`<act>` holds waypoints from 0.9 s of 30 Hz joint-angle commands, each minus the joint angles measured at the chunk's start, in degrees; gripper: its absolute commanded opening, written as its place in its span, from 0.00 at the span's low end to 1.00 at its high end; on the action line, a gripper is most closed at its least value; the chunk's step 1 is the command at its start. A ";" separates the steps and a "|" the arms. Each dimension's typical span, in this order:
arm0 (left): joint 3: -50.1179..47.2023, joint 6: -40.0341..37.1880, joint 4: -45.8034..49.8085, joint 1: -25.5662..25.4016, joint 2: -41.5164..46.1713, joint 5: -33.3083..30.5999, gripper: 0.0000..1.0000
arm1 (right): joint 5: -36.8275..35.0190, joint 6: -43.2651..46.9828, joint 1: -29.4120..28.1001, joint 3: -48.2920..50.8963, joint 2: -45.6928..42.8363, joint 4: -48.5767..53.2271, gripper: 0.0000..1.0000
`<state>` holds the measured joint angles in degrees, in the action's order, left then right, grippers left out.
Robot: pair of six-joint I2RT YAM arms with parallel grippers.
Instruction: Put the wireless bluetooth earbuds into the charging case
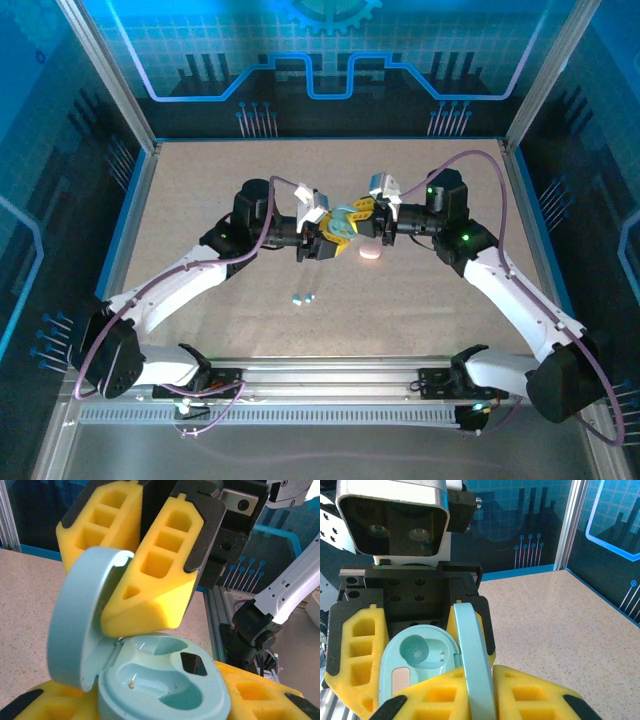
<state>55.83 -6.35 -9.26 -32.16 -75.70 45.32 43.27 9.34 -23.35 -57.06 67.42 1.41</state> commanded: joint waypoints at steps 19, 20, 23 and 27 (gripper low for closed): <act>-2.09 -1.68 -1.69 -0.36 3.37 -2.70 0.34 | -0.70 -12.72 3.34 -4.50 -3.65 2.56 0.63; -2.58 -1.26 -2.56 -0.28 3.50 -3.61 0.34 | -0.49 -14.03 3.36 -4.87 -4.39 2.82 0.65; -3.98 0.14 -5.11 -0.24 3.67 -7.03 0.34 | -3.54 -17.15 3.59 -7.55 -6.16 7.32 0.71; -6.79 2.92 -11.12 -0.14 4.56 -11.99 0.33 | -12.00 -20.64 4.65 -12.23 -6.82 16.92 0.72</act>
<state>50.94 -5.82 -13.82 -32.16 -73.41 38.02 37.91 -6.50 -20.10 -65.73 61.98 10.17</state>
